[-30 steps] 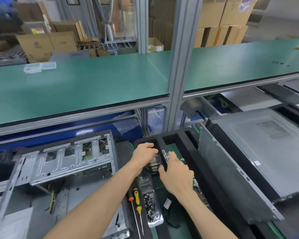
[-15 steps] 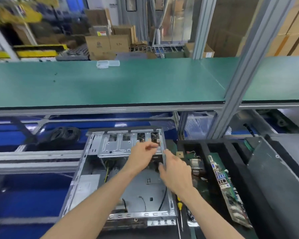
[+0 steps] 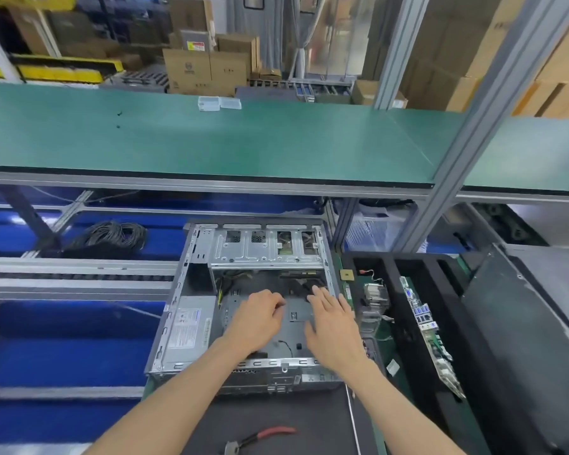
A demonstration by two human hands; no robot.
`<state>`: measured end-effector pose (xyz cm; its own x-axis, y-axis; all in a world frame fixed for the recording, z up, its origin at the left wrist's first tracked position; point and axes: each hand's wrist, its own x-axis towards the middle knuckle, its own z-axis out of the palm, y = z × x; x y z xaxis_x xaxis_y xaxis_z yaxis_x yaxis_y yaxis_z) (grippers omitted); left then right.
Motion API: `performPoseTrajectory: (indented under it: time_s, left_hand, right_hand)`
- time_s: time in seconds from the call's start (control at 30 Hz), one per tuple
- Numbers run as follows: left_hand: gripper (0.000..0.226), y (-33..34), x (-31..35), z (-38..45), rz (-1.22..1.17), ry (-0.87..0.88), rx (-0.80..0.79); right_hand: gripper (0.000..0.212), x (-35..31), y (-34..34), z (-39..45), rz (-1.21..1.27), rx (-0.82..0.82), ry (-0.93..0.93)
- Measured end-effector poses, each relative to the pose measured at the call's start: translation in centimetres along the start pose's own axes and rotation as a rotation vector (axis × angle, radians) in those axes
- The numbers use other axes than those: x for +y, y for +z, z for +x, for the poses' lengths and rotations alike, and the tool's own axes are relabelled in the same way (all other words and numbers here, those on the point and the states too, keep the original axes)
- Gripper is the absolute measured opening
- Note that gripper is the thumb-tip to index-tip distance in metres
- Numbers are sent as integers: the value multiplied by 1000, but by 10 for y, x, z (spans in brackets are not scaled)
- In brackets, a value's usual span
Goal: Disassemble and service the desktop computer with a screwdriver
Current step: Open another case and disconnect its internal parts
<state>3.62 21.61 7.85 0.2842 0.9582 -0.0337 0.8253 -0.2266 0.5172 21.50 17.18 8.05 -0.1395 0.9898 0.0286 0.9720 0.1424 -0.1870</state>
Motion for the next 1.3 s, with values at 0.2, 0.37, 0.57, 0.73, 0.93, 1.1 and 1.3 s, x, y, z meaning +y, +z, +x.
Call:
performPoseTrajectory:
  time_s: [0.2,0.37,0.57,0.73,0.93,1.1,1.3]
  left_hand:
    - [28,10,11,-30,88,33,-30]
    - [33,12,16,-51,137,9,-21]
    - [49,27,25,-89,327,63,175]
    - [33,41,21,-113,311,210,256]
    - [44,66,12,-135,362,268,371]
    - [16,89,13,-147,337,399,362]
    - [20,96,8,-146,313,290,100]
  right_hand:
    - [49,5,-3,-29,39,-10,-45]
    - [46,10,2,-62,108,-1,-99]
    - [36,17,10,-98,230,114,-189]
    - [39,34,18,-136,461,414,13]
    - [16,57,39,-143,425,155,407]
    - [25,51,53,-132,317,-56,428]
    - [23,44,69,-111,249,-150,520]
